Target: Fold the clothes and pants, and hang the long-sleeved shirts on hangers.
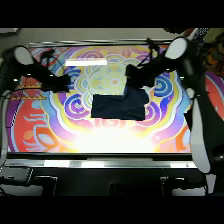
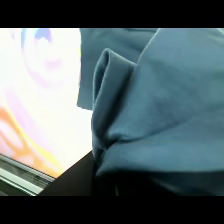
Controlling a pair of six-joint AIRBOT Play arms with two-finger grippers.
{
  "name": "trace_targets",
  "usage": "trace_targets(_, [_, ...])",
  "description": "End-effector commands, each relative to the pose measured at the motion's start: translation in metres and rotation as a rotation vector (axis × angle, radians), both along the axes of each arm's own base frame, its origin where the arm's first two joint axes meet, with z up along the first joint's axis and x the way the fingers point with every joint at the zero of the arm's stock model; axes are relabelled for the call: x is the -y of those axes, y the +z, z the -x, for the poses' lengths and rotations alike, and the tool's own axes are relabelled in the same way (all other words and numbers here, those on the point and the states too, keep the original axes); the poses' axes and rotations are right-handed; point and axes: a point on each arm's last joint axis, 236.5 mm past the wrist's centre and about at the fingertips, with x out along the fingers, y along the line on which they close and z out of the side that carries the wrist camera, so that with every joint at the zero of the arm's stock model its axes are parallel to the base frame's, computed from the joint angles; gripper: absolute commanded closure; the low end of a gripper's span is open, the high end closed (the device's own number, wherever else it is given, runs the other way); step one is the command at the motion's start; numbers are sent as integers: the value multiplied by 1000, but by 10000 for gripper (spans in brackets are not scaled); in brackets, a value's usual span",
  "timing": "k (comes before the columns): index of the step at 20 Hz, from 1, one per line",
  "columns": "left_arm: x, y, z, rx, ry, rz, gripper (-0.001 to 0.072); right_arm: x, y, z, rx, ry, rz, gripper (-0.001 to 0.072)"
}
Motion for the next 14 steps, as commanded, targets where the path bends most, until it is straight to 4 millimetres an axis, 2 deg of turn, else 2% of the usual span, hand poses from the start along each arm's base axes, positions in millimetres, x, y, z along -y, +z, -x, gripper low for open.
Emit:
trace_targets(1, [-68,30,9,50,111,-88,694,-57,-30,-2,-6,32,-26,679])
trace_targets(3, [-79,30,8,49,135,-89,694,-73,-49,-3,-29,44,-29,679])
trace_targets(6, [-82,28,5,52,145,-89,694,-89,-68,-8,-67,33,-74,679])
trace_targets(11, [-82,31,-5,91,153,-84,694,-95,-86,-30,-40,-13,-93,676])
trace_targets(12, [-82,31,-5,94,154,-83,694,-96,-88,-33,-35,-20,-98,632])
trace_targets(13, [-82,30,-5,93,154,-83,694,-99,-88,-36,-30,-28,-115,503])
trace_targets(14, [-82,29,-5,90,154,-84,694,-104,-82,-39,-19,-30,-146,442])
